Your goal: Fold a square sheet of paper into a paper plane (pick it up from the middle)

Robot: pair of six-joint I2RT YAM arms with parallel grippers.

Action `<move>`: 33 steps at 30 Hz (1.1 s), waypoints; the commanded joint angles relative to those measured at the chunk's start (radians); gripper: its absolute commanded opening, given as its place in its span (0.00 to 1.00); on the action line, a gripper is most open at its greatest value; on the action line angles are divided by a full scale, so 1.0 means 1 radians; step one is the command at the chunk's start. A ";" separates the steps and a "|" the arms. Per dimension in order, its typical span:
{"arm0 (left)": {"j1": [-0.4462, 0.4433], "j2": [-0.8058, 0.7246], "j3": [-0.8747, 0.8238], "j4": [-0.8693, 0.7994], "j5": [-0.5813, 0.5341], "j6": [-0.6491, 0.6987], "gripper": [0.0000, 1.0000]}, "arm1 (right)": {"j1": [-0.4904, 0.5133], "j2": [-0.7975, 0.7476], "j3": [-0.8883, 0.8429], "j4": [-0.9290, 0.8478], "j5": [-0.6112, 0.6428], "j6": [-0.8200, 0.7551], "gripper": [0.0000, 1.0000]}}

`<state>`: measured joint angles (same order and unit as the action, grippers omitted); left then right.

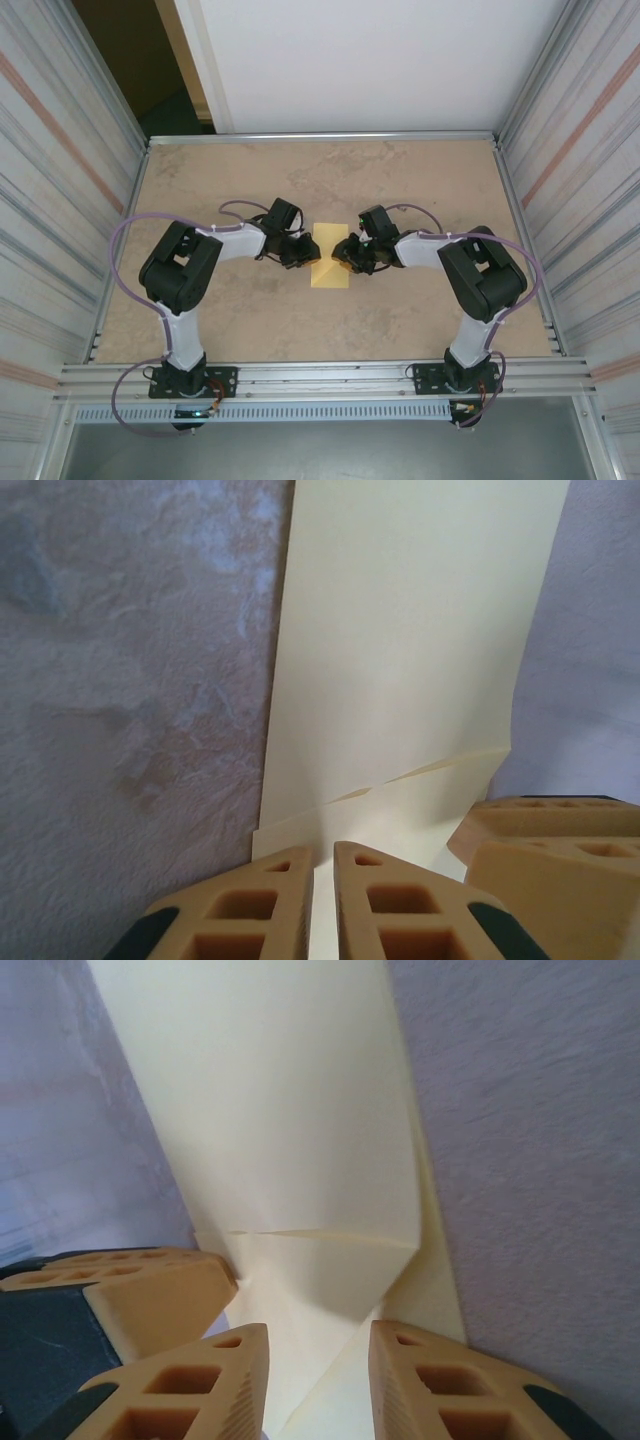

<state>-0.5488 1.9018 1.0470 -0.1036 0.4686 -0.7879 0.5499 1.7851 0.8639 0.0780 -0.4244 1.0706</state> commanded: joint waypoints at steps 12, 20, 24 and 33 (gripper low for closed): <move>0.008 0.022 -0.016 -0.028 -0.024 -0.008 0.15 | 0.022 0.024 -0.038 0.174 -0.034 0.080 0.22; 0.007 0.013 -0.015 -0.033 -0.017 -0.008 0.15 | 0.024 0.042 -0.032 0.169 -0.023 0.067 0.15; 0.015 -0.013 0.001 -0.047 -0.005 -0.009 0.16 | 0.024 0.025 -0.034 0.164 -0.006 0.040 0.09; 0.078 -0.216 -0.048 -0.049 -0.041 -0.019 0.36 | 0.023 -0.076 -0.001 0.035 0.129 -0.101 0.04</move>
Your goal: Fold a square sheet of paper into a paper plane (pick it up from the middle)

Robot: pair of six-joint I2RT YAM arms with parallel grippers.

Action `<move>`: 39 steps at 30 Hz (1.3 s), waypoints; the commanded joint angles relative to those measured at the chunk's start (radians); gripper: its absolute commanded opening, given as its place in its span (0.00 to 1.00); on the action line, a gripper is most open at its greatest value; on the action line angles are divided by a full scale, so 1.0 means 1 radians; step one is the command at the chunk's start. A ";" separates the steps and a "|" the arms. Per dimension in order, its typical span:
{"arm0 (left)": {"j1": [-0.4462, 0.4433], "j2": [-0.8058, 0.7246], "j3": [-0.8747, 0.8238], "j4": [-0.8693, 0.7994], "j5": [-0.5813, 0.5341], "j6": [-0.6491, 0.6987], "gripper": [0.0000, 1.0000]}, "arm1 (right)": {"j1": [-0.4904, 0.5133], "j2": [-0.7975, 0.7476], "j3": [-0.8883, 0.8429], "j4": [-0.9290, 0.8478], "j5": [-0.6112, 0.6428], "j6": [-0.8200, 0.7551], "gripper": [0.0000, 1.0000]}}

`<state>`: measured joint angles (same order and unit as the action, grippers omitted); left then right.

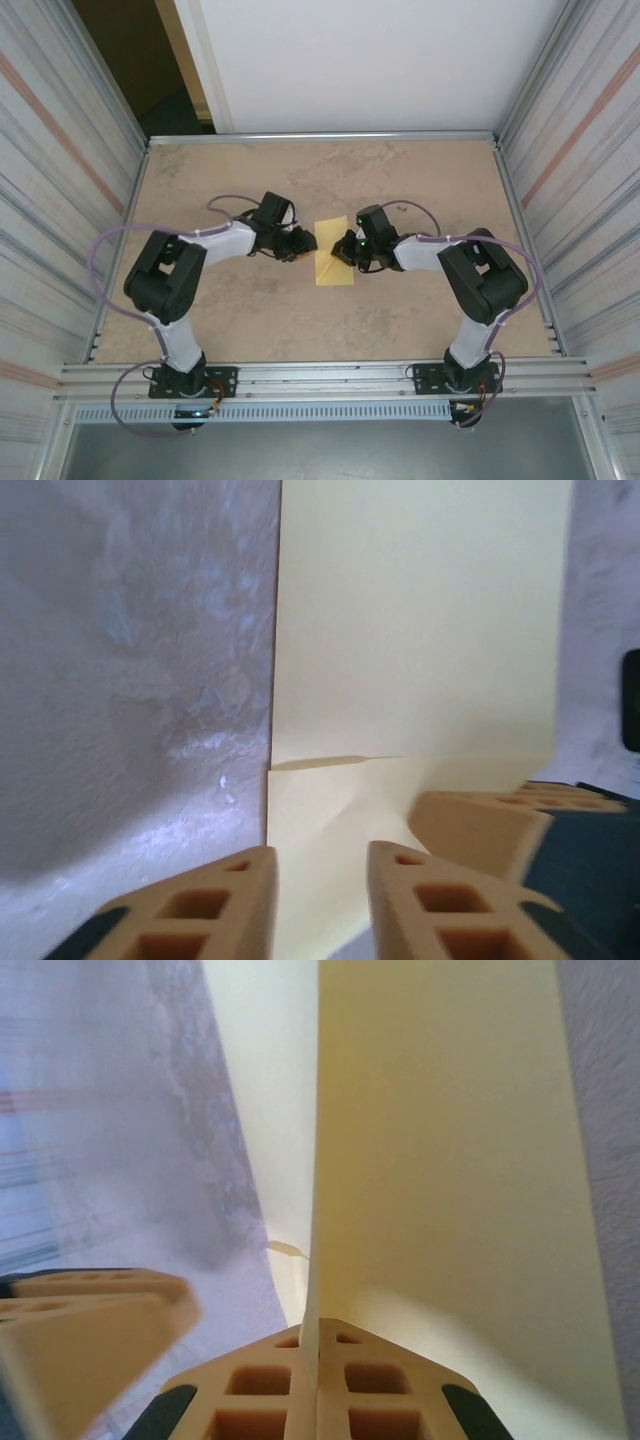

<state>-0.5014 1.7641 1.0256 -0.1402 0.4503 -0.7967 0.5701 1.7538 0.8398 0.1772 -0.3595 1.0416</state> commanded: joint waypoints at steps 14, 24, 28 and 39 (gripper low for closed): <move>0.089 -0.211 -0.113 -0.003 -0.011 -0.021 0.67 | -0.006 -0.105 0.137 -0.185 0.047 -0.139 0.03; 0.095 -0.405 -0.207 0.132 0.069 -0.038 0.97 | -0.130 -0.264 -0.002 0.052 -0.084 -0.075 0.04; 0.072 -0.406 -0.223 0.271 0.162 -0.100 0.98 | -0.174 -0.260 0.008 0.132 -0.185 -0.017 0.04; -0.005 -0.328 -0.195 0.528 0.268 -0.257 0.97 | -0.201 -0.257 0.048 0.290 -0.347 0.113 0.05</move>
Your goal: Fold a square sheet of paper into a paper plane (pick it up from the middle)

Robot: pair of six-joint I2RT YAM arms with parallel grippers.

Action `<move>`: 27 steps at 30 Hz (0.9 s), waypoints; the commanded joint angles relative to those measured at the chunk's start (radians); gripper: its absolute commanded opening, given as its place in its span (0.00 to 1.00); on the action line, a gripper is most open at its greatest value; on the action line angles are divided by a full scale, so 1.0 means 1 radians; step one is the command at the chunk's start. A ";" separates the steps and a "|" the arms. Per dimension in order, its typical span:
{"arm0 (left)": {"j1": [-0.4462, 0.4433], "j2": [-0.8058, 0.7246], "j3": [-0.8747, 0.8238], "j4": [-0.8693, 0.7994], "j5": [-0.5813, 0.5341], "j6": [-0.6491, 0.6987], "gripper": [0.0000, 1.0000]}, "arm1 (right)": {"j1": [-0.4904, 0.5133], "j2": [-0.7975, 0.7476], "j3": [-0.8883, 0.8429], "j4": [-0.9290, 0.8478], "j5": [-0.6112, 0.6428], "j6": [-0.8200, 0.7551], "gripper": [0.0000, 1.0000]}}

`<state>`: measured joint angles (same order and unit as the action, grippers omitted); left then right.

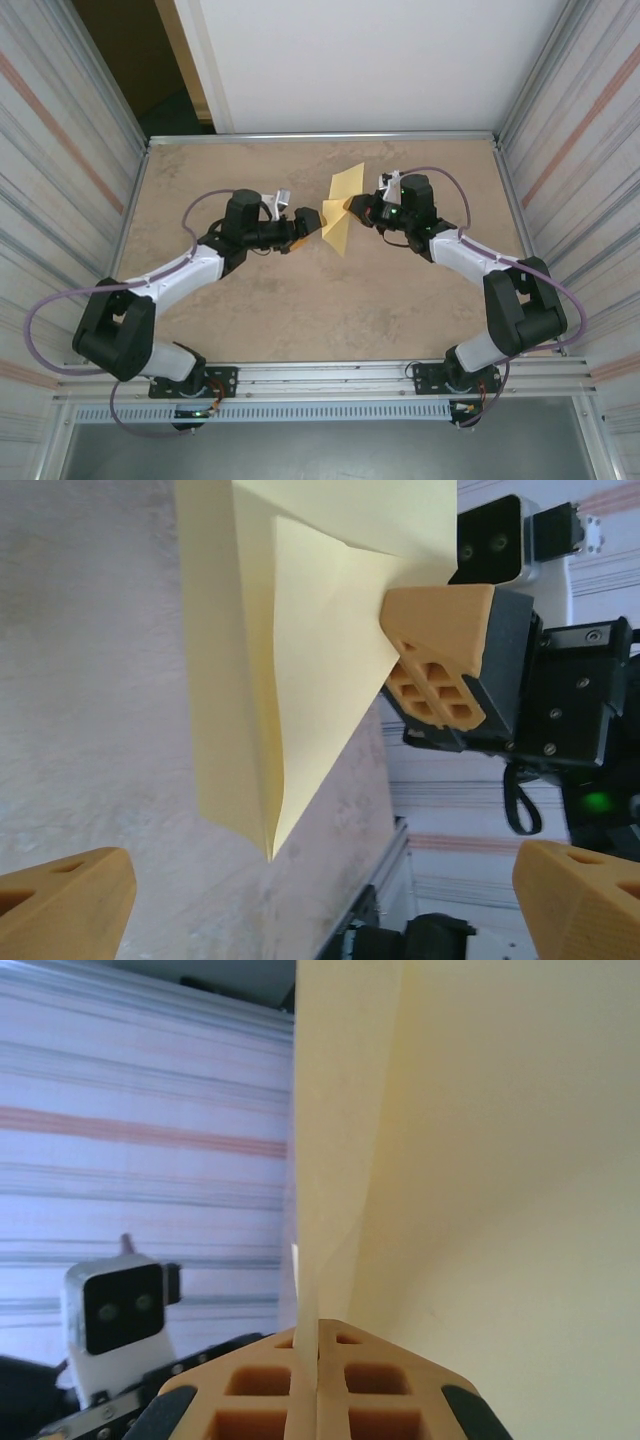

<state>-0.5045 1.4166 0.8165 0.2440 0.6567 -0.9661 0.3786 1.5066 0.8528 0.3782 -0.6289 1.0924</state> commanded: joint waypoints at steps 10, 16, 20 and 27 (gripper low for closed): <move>-0.003 0.052 0.068 0.239 0.073 -0.230 0.86 | -0.009 -0.016 0.040 0.221 -0.149 0.203 0.06; -0.002 0.067 0.089 0.253 0.075 -0.241 0.71 | -0.014 -0.017 0.029 0.268 -0.170 0.244 0.07; -0.002 0.070 0.089 0.258 0.069 -0.254 0.58 | -0.021 -0.026 0.017 0.274 -0.172 0.250 0.07; 0.005 0.069 0.076 0.305 0.065 -0.293 0.41 | -0.026 -0.030 0.012 0.280 -0.182 0.261 0.08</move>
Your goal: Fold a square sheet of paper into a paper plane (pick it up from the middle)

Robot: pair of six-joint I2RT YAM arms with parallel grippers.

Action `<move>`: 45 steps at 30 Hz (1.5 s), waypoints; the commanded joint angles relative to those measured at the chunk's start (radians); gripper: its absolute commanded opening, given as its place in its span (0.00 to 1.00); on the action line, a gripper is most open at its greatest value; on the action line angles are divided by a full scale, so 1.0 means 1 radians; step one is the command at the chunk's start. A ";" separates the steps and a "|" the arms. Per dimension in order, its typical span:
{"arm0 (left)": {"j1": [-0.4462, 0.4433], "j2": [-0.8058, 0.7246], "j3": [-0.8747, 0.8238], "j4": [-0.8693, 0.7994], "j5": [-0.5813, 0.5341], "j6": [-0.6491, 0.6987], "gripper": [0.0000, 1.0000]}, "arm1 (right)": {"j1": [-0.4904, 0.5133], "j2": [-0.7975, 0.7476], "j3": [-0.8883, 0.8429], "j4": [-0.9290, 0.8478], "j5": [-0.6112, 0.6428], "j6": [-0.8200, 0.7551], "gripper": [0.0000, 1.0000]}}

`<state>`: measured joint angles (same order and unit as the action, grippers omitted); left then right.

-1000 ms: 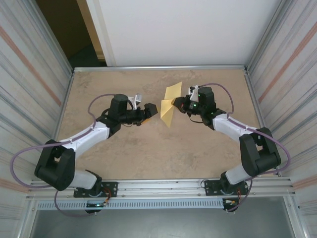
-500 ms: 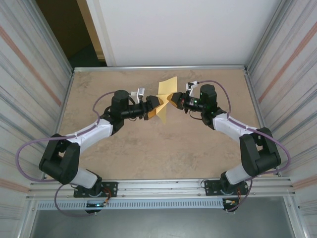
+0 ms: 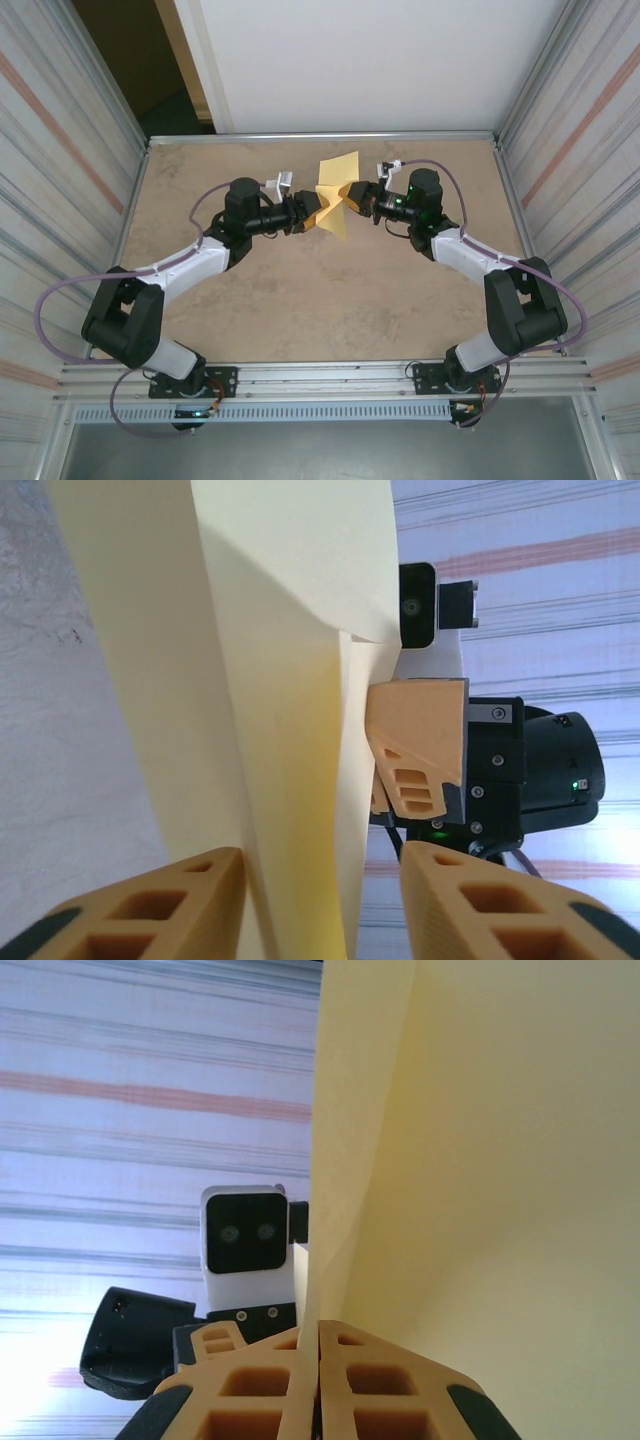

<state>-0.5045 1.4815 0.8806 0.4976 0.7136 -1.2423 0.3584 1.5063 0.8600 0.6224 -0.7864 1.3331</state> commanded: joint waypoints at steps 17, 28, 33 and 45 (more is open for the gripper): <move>0.030 -0.005 0.022 -0.157 -0.023 0.136 0.10 | -0.056 -0.131 -0.019 -0.329 0.093 -0.194 0.54; 0.000 -0.033 0.283 -1.053 -0.510 0.700 0.10 | -0.116 -0.277 -0.005 -0.768 0.407 -0.438 0.73; -0.083 0.053 0.457 -1.334 -0.899 0.817 0.10 | -0.117 -0.312 0.005 -0.840 0.500 -0.479 0.75; -0.228 0.429 0.750 -1.643 -1.363 0.804 0.11 | -0.121 -0.378 -0.032 -0.922 0.621 -0.476 0.74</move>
<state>-0.7147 1.8580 1.5764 -1.0252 -0.5091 -0.4446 0.2417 1.1725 0.8463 -0.2592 -0.2226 0.8768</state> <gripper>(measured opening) 0.105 0.743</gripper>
